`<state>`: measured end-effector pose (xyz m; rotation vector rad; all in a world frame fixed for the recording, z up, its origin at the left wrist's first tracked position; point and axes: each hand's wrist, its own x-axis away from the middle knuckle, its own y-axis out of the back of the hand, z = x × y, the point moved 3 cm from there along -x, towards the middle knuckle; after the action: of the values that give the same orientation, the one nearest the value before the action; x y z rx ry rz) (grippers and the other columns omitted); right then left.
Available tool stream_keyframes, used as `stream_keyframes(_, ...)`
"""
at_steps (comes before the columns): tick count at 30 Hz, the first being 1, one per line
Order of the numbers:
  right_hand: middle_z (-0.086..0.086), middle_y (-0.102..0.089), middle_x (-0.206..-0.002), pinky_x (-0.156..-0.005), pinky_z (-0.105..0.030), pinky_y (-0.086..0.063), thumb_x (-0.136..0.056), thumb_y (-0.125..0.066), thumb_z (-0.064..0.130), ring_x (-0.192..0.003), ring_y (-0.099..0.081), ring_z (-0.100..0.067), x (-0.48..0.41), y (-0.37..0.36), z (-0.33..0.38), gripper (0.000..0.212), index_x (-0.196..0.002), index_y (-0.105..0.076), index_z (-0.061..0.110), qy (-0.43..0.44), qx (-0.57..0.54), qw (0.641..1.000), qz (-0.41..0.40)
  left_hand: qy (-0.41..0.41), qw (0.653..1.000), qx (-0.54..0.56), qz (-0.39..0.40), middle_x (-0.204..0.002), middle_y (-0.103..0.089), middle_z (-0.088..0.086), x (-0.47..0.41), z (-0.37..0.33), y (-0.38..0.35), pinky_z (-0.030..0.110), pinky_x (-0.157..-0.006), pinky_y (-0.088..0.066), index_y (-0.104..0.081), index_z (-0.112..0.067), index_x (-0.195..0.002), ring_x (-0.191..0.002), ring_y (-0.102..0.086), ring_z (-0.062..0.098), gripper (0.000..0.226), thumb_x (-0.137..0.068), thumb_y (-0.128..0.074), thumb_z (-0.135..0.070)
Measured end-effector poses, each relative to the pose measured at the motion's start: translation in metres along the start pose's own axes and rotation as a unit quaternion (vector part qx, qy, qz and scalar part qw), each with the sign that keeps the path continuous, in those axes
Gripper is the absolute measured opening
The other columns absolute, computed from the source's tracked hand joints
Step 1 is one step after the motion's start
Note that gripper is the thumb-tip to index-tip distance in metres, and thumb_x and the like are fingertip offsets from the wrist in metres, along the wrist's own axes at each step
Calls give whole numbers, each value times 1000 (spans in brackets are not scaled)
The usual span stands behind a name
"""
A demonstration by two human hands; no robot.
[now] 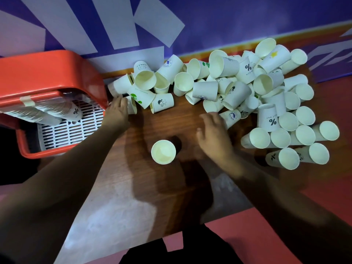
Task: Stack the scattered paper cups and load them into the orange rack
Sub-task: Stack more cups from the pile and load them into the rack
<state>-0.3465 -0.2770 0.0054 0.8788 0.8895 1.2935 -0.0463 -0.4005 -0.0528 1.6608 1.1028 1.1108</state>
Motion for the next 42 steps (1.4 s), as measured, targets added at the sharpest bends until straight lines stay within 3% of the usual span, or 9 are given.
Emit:
stream_keyframes(4,-19,-53,-121,-94,-49,-45,-68,-64,0,-110,-51,-40,-10,4,-56,48,-116,-59,5,0,175,984,42,11,999,-33,-18,-126,-47,23,5,-2,-7,53,-95,-42,-37,-11,-145,-113,-48,46,81,-74,-74,-12)
stream_keyframes(8,-20,-52,-130,-98,-50,-44,-68,-63,-2,-116,-50,-42,-10,-9,-77,59,-126,-56,8,44,232,963,130,8,999,-48,19,-129,-45,20,15,-2,-19,51,-99,-41,-40,-15,-146,-118,-45,41,86,-73,-83,-30)
stream_keyframes(14,-23,-55,-127,-93,-48,-48,-74,-45,0,-107,-53,-42,-17,-15,-77,50,-121,-60,7,64,258,954,139,-12,990,117,-73,-121,-57,17,48,-2,-12,46,-90,-48,-51,-5,-130,-110,-56,37,71,-72,-85,-29)
stream_keyframes(20,-17,-62,-95,-84,-49,-49,-71,-46,0,-95,-55,-39,-22,-13,-78,25,-81,-69,1,97,301,935,160,85,878,469,-39,-129,-57,1,97,-37,23,10,-81,-51,-45,-18,-140,-107,-61,8,69,-81,-81,-13)
stream_keyframes(25,-15,-61,-102,-83,-46,-49,-69,-57,-1,-97,-55,-36,-15,-10,-69,19,-84,-67,4,99,271,946,150,47,825,562,-40,-116,-64,-18,130,-70,48,16,-85,-51,-51,-24,-132,-107,-62,0,62,-79,-82,-19)
stream_keyframes(31,-24,-42,-136,-95,-49,-43,-76,-69,14,-116,-47,-42,-5,-9,-81,48,-122,-57,12,-52,253,953,158,-13,857,516,-17,-140,-50,-4,153,-93,31,20,-105,-41,-48,-24,-138,-131,-48,11,73,-74,-82,-35)
stream_keyframes(35,-21,-49,-126,-97,-46,-45,-80,-60,1,-113,-49,-38,-3,-13,-83,30,-110,-63,5,-44,235,959,152,-13,894,447,-25,-134,-46,-16,157,-102,15,8,-96,-39,-47,-22,-140,-126,-42,-7,69,-80,-82,-24)
stream_keyframes(38,-22,-50,-124,-91,-46,-48,-76,-62,-7,-111,-50,-40,-3,-11,-81,24,-99,-64,-3,-43,209,969,126,-31,913,406,-23,-128,-48,-6,155,-109,4,4,-86,-39,-44,-21,-137,-118,-42,-15,62,-85,-78,-13)
stream_keyframes(42,-23,-53,-121,-88,-44,-49,-78,-63,-8,-109,-52,-40,-1,-7,-93,17,-95,-66,-8,-43,203,970,130,-54,948,314,-1,-141,-42,-2,152,-104,-25,35,-109,-41,-37,-22,-145,-132,-42,9,76,-81,-72,-42)
